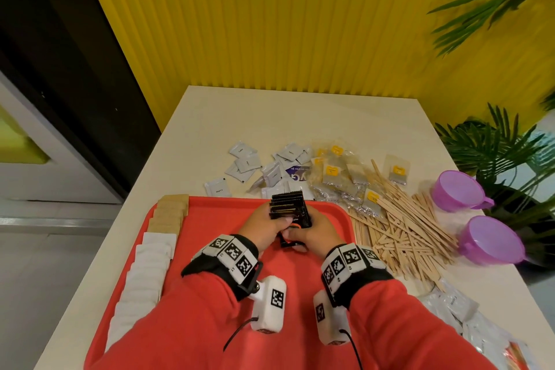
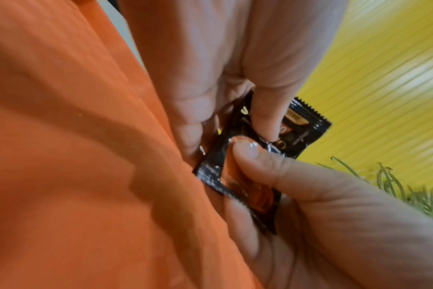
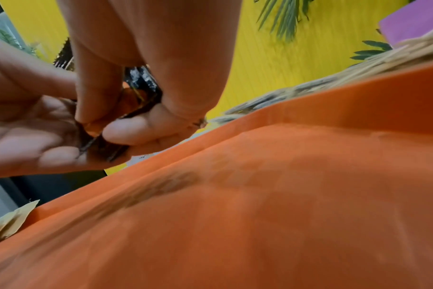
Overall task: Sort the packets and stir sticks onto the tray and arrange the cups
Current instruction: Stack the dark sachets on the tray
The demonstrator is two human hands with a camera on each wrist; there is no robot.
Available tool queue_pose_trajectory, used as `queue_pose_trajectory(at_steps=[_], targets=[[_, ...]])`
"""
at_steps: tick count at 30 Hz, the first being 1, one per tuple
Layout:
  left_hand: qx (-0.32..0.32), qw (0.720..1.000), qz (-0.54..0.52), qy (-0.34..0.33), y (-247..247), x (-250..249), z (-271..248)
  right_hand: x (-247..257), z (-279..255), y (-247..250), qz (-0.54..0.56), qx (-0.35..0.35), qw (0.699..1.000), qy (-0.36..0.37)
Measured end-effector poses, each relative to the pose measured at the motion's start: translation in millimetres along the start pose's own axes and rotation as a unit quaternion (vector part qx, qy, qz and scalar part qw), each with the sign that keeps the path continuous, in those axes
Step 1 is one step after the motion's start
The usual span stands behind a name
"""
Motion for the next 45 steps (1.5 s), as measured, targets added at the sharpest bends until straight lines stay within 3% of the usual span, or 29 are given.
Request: queue_pose_trajectory(at_steps=[13, 19, 22, 27, 32, 37, 42, 45], targets=[[-0.072, 0.98, 0.164, -0.091, 13, -35, -11, 17, -8, -11, -0.044, 0.011, 0.999, -0.009], [-0.029, 0.92, 0.361, -0.154, 9, -46, -16, 25, -11, -2, -0.082, -0.046, 0.996, 0.003], [-0.039, 0.908, 0.395, -0.135, 7, -47, -14, 28, -11, 1, -0.105, -0.08, 0.991, 0.001], [-0.035, 0.923, 0.368, -0.107, -2, -44, -14, 32, -14, 2, -0.12, -0.102, 0.988, 0.004], [-0.062, 0.899, 0.419, -0.11, -2, -43, -10, 36, -16, 5, -0.16, -0.11, 0.981, 0.0], [-0.026, 0.903, 0.414, -0.108, -2, -50, -11, 35, -19, 7, -0.165, -0.112, 0.98, -0.001], [-0.006, 0.927, 0.367, -0.07, -3, -51, -9, 34, -20, 8, -0.168, -0.113, 0.979, -0.01], [0.025, 0.926, 0.376, -0.039, -5, -51, -7, 36, -21, 7, -0.136, -0.111, 0.984, -0.006]])
Point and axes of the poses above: each hand's wrist, its own z-axis towards the middle knuckle, its own y-axis out of the back of the hand, x = y × z, the point moved 1 cm from there along z, towards the middle knuckle, and after that the axes turned 13 degrees about x, right-handed, at the moved point
